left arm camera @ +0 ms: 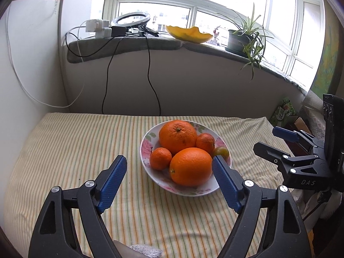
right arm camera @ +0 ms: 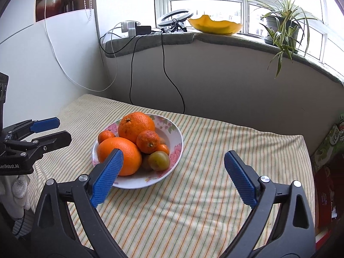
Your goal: Organize fruits
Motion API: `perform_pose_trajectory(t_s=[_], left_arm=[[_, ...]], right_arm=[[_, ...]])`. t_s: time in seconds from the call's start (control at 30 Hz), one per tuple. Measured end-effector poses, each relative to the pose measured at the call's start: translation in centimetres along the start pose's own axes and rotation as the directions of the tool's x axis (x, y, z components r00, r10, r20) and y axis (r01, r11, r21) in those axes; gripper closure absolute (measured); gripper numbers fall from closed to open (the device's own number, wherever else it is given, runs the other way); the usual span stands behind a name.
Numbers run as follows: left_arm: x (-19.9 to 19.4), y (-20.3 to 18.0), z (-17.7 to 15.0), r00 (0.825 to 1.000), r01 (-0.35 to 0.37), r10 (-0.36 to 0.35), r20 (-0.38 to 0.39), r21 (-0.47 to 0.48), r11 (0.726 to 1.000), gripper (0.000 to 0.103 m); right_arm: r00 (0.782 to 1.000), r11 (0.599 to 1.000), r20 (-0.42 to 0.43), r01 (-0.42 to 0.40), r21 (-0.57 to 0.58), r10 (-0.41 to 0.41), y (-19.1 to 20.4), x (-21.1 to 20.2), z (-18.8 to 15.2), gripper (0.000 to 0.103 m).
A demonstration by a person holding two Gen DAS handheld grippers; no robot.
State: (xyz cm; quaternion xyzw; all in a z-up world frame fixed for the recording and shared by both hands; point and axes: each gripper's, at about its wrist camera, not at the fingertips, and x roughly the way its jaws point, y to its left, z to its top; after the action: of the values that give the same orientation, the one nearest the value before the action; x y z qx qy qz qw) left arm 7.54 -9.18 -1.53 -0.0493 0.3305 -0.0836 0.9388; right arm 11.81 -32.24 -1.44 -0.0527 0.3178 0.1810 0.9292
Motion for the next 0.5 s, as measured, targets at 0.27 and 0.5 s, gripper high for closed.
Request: perform_pose_trajectory(t_s=[0.27, 0.5], left_arm=[[-0.45, 0.3, -0.04, 1.0, -0.014, 0.014, 0.015, 0.001, 1.0, 0.022], [-0.65, 0.5, -0.04, 0.999, -0.015, 0.014, 0.036, 0.004, 1.0, 0.022]], right_arm=[[1.0, 1.0, -0.005, 0.006, -0.007, -0.006, 0.47, -0.02, -0.31, 0.006], [1.0, 1.0, -0.015, 0.004, -0.008, -0.004, 0.43, 0.39, -0.29, 0.006]])
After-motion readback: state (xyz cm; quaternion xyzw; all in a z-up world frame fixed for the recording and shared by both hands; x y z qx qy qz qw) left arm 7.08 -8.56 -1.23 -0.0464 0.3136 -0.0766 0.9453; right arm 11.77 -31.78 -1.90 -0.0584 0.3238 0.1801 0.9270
